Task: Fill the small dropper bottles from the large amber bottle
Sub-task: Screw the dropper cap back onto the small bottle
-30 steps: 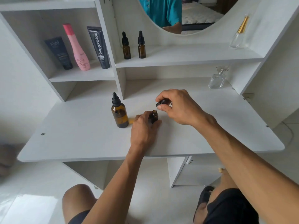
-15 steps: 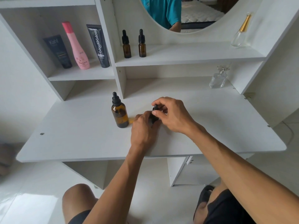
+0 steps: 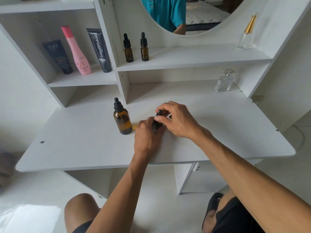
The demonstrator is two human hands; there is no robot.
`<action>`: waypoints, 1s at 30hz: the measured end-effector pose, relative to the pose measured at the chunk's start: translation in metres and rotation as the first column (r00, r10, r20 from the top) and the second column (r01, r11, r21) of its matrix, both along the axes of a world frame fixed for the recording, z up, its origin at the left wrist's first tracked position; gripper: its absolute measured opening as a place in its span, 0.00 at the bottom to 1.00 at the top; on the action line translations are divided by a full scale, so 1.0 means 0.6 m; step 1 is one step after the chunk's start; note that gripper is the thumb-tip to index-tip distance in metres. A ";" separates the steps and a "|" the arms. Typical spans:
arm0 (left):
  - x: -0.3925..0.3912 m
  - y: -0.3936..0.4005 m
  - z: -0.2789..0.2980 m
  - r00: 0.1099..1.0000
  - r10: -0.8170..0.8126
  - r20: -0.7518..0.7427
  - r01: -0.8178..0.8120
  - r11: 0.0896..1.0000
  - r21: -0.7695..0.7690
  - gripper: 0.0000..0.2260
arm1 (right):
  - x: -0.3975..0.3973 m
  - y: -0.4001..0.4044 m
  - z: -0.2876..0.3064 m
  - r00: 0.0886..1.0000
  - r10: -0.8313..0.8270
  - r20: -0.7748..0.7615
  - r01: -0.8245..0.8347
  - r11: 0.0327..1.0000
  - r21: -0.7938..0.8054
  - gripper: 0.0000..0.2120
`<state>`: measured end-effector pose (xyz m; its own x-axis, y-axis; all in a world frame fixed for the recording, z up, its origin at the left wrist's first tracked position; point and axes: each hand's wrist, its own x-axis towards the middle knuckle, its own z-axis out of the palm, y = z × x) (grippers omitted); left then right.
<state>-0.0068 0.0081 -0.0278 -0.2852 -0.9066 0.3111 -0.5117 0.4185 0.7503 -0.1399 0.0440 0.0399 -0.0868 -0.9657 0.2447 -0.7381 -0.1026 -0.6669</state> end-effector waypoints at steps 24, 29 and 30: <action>0.001 -0.004 -0.005 1.000 0.010 0.005 -0.010 1.000 0.007 0.07 | 0.003 0.000 0.002 0.999 -0.039 0.020 0.039 0.999 0.013 0.13; 0.001 -0.004 -0.005 1.000 -0.005 -0.010 0.005 1.000 0.019 0.06 | 0.003 -0.002 0.007 0.999 -0.027 0.021 0.026 0.999 0.026 0.10; 0.001 -0.004 -0.006 1.000 -0.005 -0.010 0.005 1.000 0.020 0.07 | 0.004 -0.003 0.007 0.999 -0.044 0.019 0.043 0.999 0.020 0.10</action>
